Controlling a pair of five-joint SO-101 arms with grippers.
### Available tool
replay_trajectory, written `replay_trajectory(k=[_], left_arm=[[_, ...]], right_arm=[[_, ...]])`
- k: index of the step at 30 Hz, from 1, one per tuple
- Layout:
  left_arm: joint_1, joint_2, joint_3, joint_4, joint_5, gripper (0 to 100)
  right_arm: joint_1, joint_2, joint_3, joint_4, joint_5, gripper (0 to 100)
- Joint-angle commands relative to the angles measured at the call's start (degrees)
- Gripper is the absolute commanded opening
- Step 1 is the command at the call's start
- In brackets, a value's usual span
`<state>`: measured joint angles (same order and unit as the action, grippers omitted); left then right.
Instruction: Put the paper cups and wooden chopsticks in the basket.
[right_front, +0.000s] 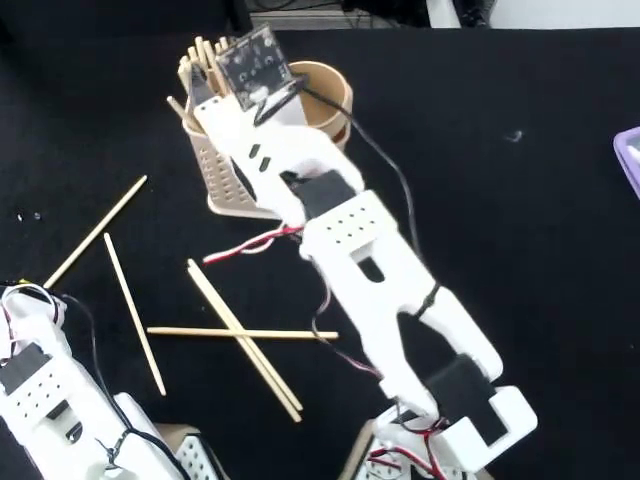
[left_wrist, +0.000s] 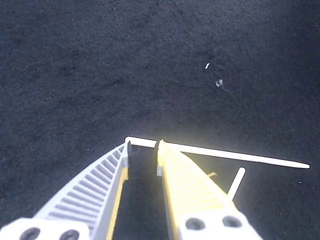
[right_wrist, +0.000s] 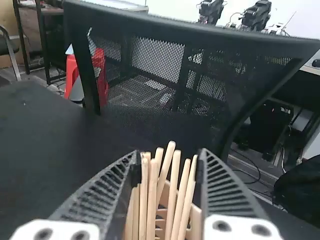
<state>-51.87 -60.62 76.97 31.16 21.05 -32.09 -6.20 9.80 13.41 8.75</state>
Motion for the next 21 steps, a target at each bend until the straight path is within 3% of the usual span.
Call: replay_trajectory(k=[1,7,14,18,21], left_arm=[[1.1,-0.18,-1.54,-1.23,0.0,11],[6.37,0.44,-3.12,-0.26,-8.97,11],[10.95,0.53,-13.23,12.31,-17.23,11],[14.02,2.46,-16.75,15.03,-20.92,11],[15.52,8.62,-19.65,15.03,-21.98,11]], right_arm=[[-1.23,-8.04,-6.81,4.66,-0.44,13.7],[-6.77,-23.34,-7.52,28.04,-0.44,12.8],[-8.35,-34.86,-7.52,59.16,-0.09,12.8],[-4.75,-35.65,-6.9,70.51,0.0,13.0],[-3.43,-36.0,-0.22,72.18,0.0,13.0]])
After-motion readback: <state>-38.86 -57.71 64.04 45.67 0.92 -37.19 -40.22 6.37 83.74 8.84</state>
